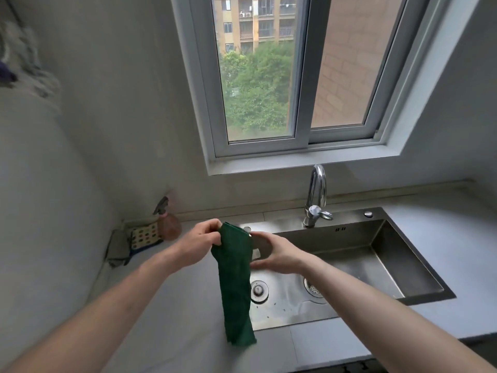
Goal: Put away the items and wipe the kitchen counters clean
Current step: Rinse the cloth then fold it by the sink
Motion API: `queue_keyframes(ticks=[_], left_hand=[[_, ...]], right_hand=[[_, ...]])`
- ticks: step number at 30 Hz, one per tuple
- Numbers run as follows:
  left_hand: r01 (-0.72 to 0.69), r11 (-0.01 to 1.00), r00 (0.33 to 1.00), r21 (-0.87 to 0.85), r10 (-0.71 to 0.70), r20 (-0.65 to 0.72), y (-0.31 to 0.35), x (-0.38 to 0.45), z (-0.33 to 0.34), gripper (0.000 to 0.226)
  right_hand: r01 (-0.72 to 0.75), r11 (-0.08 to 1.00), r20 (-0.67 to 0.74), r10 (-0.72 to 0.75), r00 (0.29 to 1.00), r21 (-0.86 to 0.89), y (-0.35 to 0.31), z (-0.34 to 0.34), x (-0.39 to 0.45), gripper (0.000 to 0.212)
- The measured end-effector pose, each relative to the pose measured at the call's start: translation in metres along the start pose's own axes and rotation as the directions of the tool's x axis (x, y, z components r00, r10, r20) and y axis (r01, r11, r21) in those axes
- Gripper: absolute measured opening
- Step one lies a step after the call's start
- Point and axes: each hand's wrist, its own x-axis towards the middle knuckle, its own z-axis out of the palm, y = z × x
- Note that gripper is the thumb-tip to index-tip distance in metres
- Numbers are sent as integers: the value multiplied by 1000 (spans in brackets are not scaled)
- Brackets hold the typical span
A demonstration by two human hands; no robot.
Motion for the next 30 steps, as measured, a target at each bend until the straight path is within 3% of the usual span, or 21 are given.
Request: queue_keyframes(ticks=[5,9,11,16,18,20,23,25,28,30], left_hand=[[-28,998,997,-63,33,73,3,1,-31,13],[-24,999,993,-23,26,114,-4,2,-57,23],[-23,999,989,-37,29,144,-5,1,-66,24],[-47,998,983,-50,55,174,-5,2,-85,15],[-43,996,989,-72,52,137,-5,4,-92,7],[-37,998,996,-48,41,79,-10,6,-98,15],[-40,999,999,15,40,5,-21,6,-106,19],[-45,999,999,-15,45,-14,-22,5,-106,18],[-73,997,997,-13,73,9,-12,2,-103,16],[-104,995,992,-2,104,69,-2,-1,-101,11]], right_hand=[[16,999,-28,-15,999,34,-12,8,19,50],[62,997,-50,-60,997,45,-35,13,25,87],[69,997,-16,-69,997,18,-45,17,31,92],[96,992,-8,-97,995,-83,-63,26,52,26],[119,992,-73,-123,990,-48,-64,29,57,16],[138,989,-129,-130,983,59,-65,30,59,14],[118,987,-150,-102,983,105,-68,30,59,19],[103,988,-80,-94,992,111,-69,32,60,36],[120,992,-23,-119,993,39,-73,38,63,65],[148,989,-49,-149,988,-21,-76,42,66,74]])
